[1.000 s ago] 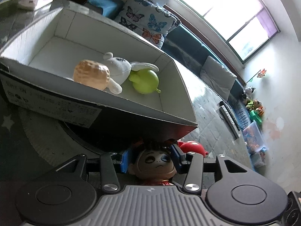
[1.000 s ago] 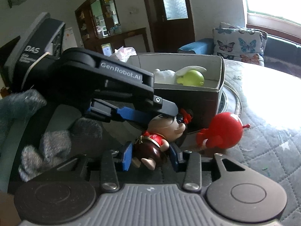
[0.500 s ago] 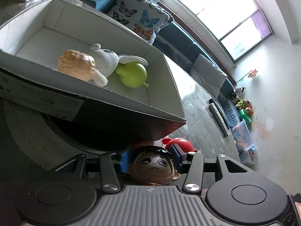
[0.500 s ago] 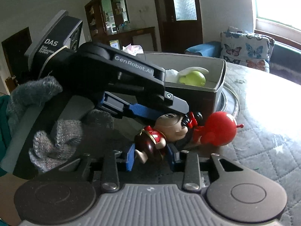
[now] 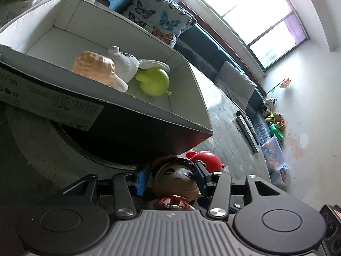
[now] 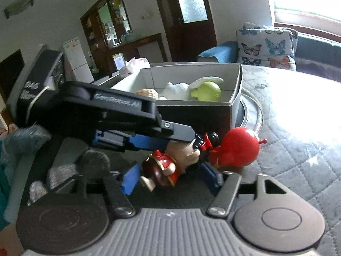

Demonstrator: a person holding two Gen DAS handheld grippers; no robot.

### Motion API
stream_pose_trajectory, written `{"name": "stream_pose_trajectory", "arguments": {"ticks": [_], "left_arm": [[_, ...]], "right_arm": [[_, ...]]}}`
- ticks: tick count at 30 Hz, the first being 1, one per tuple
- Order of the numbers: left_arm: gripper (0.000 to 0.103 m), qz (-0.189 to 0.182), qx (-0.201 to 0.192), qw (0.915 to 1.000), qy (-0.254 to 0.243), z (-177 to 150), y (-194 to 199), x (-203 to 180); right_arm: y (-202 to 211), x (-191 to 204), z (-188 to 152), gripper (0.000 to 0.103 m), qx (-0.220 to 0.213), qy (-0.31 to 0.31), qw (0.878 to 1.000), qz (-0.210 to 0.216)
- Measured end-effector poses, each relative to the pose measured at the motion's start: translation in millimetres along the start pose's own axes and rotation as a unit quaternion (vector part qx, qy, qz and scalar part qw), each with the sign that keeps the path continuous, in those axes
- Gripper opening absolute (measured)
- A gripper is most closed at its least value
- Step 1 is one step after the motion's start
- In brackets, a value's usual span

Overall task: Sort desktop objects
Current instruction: 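Lift the doll with the left tool up over the box rim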

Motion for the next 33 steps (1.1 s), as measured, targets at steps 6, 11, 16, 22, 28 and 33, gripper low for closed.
{"name": "stream_pose_trajectory", "arguments": {"ticks": [6,11,16,22,28,33], "left_arm": [[0.05,-0.005,0.003,1.0,-0.004,-4,3,-2],[0.048,-0.008,0.011,0.9999,-0.004,-6,7,-2],[0.048,-0.004,0.016,0.9996,-0.022,-10,9,-5],[0.048,0.0,0.025,0.9992,-0.031,-12,10,-8],[0.045,-0.016,0.026,0.9989,-0.036,-12,21,-18],[0.045,-0.028,-0.007,0.9982,-0.053,5,44,-38]], "right_arm": [[-10,-6,-2,0.077,0.005,-0.031,1.0,-0.001],[-16,-4,-2,0.075,0.007,-0.019,1.0,-0.005],[-19,-4,-1,0.075,0.009,-0.027,1.0,-0.006],[-21,-1,-3,0.074,0.01,-0.013,1.0,-0.019],[-9,6,1,0.074,0.002,0.009,1.0,-0.029],[11,19,26,0.074,-0.023,0.043,0.998,-0.031]]}}
Point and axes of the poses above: each gripper's, at about its wrist camera, not at the fingertips, and y roughly against the way its jaws point, x to its left, z to its top, the point moved 9 cm from there along -y, roughly the way its jaws point, and after that the axes turned 5 degrees about -y, right-handed, at the moved point
